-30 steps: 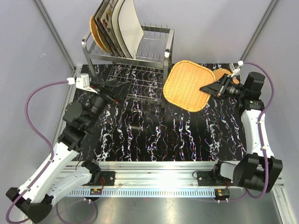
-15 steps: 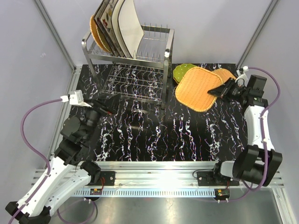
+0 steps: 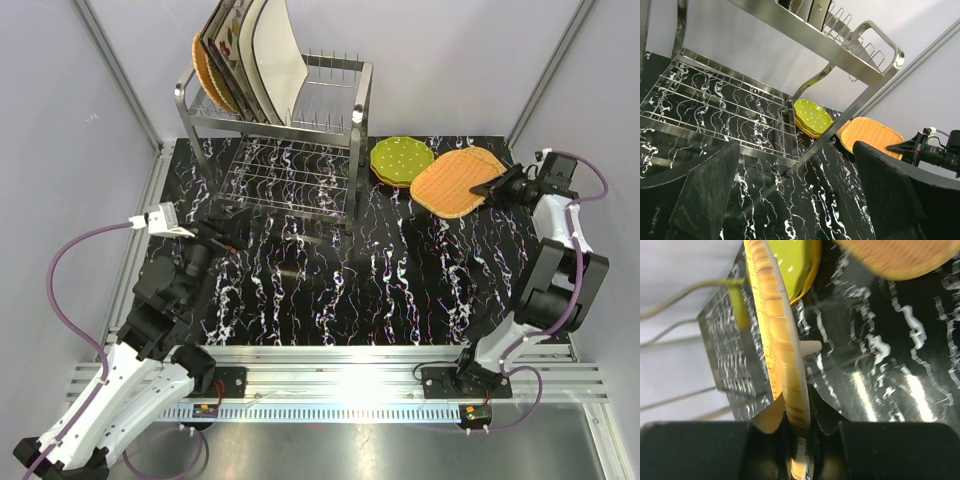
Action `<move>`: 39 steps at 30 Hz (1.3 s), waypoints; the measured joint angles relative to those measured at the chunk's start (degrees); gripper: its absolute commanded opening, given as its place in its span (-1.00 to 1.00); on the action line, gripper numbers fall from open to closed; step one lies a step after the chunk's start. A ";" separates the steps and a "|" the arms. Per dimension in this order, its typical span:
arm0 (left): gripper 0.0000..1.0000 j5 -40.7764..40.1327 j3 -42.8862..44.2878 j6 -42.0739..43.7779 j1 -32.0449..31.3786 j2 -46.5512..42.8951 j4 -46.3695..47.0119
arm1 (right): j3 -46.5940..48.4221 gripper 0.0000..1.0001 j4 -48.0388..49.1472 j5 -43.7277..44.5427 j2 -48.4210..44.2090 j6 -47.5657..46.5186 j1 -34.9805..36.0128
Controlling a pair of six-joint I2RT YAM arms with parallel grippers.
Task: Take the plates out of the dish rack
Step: Place the plate on the table
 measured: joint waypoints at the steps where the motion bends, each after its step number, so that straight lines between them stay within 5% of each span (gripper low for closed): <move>1: 0.98 -0.11 -0.11 0.00 0.02 -0.07 -0.15 | 0.66 -1.00 0.26 0.52 1.38 0.52 -0.22; 23: 0.98 -2.38 -0.15 -0.52 0.59 0.63 -2.64 | 20.44 -0.96 3.78 6.27 21.68 8.87 -4.04; 39: 0.98 -2.36 -0.15 -1.51 0.72 2.51 -3.67 | 24.52 -0.84 5.62 7.61 27.45 9.16 -4.02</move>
